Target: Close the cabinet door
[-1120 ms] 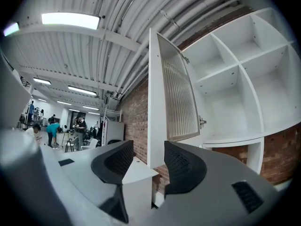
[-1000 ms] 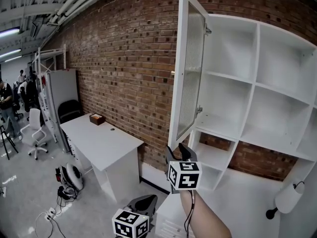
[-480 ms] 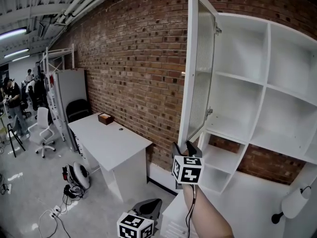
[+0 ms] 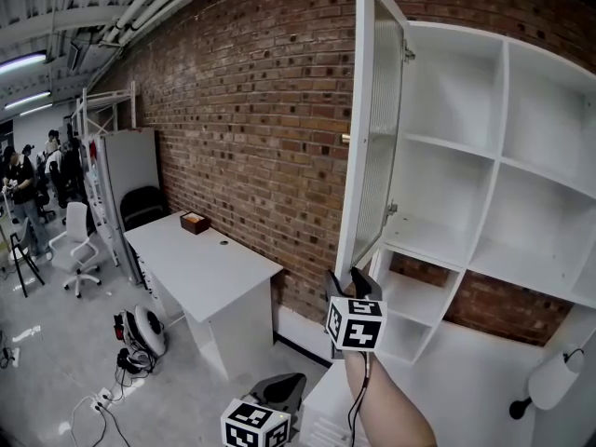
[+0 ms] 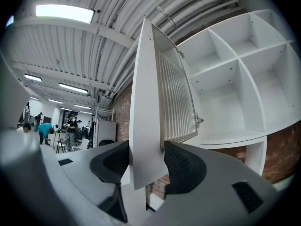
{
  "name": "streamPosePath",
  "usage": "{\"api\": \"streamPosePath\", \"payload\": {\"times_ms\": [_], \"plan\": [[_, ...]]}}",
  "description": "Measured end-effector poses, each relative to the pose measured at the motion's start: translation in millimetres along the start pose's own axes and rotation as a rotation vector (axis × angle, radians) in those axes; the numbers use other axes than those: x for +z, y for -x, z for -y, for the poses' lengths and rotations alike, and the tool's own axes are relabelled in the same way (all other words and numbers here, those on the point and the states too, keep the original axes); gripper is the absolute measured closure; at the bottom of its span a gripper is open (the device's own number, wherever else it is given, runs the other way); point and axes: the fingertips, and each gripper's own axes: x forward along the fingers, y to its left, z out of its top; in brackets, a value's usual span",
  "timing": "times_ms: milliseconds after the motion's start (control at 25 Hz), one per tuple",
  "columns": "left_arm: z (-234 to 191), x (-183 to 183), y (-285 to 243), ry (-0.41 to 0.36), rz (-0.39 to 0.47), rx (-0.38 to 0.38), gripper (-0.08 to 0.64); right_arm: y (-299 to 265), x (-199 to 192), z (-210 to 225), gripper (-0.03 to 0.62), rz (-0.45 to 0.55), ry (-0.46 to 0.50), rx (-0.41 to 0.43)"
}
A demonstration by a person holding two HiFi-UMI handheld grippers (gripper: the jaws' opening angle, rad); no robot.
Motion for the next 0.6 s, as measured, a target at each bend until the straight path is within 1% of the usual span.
{"api": "streamPosePath", "payload": {"times_ms": [200,480,600], "plan": [[15.4,0.9,-14.8,-0.010,-0.006,-0.046,0.554,16.8,2.2,13.8,0.359,0.014,0.010,0.004],[55.2,3.0,-38.5,-0.024,-0.018,-0.127,0.554,49.4,5.0,48.4,0.360,0.015,0.015,-0.010],[71.8,2.4,-47.4,-0.033,-0.022,-0.157,0.554,64.3,4.5,68.4,0.360,0.017,0.008,-0.032]]}}
